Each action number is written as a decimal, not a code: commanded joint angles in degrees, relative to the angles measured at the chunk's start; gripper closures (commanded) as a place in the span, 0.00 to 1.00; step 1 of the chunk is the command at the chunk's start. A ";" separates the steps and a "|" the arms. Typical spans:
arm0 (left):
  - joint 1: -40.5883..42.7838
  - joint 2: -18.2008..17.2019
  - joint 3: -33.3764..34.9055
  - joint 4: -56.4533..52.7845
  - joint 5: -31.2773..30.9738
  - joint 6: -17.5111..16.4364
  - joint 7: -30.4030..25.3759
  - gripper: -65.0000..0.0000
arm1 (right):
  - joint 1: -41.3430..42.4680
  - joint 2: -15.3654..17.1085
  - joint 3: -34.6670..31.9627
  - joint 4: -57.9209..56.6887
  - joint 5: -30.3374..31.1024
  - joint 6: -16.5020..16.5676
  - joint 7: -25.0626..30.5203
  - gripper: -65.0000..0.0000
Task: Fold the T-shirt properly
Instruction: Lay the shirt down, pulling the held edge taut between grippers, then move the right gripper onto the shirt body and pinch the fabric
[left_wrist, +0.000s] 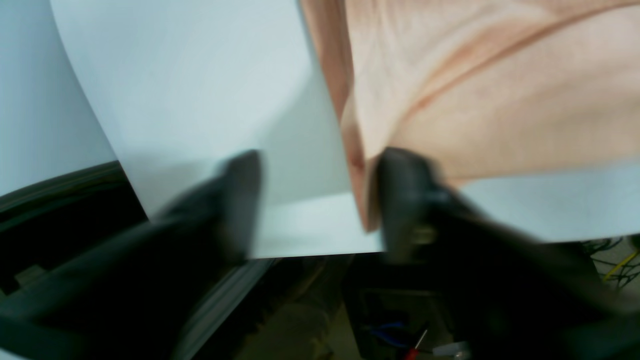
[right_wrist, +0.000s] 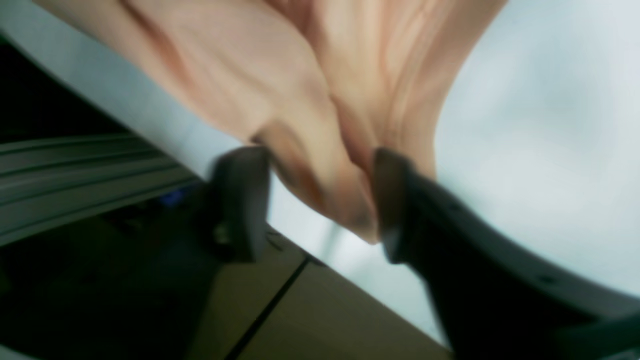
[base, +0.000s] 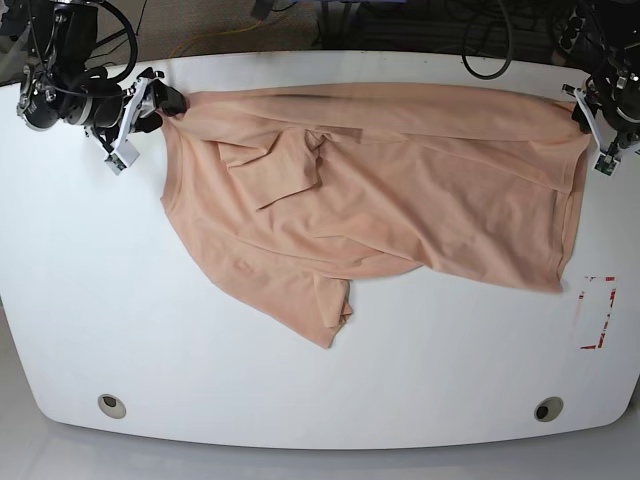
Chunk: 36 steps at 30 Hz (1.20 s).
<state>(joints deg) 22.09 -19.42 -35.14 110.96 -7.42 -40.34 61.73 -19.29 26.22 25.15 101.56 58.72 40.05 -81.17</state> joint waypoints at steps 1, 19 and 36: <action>0.02 -0.84 -0.34 0.91 -0.45 0.34 -0.42 0.32 | 0.43 1.26 0.48 0.99 5.94 -0.05 1.17 0.31; -4.90 -0.32 0.19 0.56 -7.66 0.34 -0.42 0.47 | 7.38 -3.23 0.48 0.11 3.57 -0.05 1.17 0.25; -6.13 5.66 7.93 -12.36 6.41 0.34 -7.45 0.47 | 14.50 -19.40 -1.19 0.02 -20.35 -0.05 1.17 0.25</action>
<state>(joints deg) 16.23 -12.93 -27.05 99.72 -0.64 -40.10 57.21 -5.58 6.98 25.06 100.75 38.94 39.90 -80.75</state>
